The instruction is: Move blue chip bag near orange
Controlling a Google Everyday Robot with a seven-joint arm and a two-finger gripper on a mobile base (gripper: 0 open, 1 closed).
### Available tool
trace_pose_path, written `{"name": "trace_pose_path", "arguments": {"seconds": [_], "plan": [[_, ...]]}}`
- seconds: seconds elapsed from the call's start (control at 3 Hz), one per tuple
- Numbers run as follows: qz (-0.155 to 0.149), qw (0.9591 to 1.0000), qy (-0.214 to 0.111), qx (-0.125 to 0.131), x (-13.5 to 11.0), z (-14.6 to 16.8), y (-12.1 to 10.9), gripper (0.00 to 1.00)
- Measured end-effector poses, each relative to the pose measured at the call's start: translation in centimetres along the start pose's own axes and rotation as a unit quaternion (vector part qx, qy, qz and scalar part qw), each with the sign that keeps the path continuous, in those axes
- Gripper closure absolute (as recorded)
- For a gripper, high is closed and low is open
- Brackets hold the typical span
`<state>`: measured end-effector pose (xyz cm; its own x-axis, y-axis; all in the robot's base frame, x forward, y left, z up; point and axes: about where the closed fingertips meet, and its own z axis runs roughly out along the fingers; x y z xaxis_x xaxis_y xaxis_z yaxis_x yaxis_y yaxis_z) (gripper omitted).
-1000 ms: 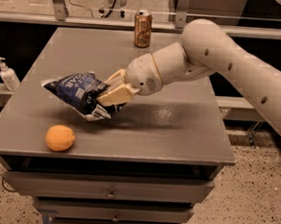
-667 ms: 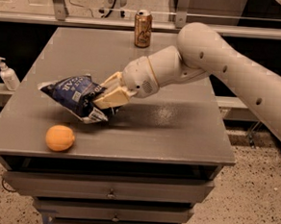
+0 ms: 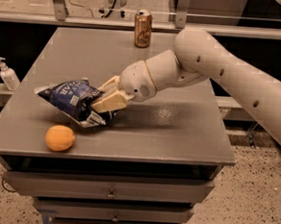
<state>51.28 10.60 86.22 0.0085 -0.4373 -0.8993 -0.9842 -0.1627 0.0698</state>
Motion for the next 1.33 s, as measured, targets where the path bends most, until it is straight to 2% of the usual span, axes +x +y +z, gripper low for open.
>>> {"name": "trace_pose_path", "arguments": {"seconds": [0.67, 1.0, 1.33], "plan": [[0.007, 1.0000, -0.003, -0.004, 0.39, 0.20, 0.46, 0.14], [0.008, 0.9999, -0.004, -0.005, 0.45, 0.18, 0.70, 0.00], [0.008, 0.9999, -0.004, -0.005, 0.47, 0.16, 0.76, 0.00]]}}
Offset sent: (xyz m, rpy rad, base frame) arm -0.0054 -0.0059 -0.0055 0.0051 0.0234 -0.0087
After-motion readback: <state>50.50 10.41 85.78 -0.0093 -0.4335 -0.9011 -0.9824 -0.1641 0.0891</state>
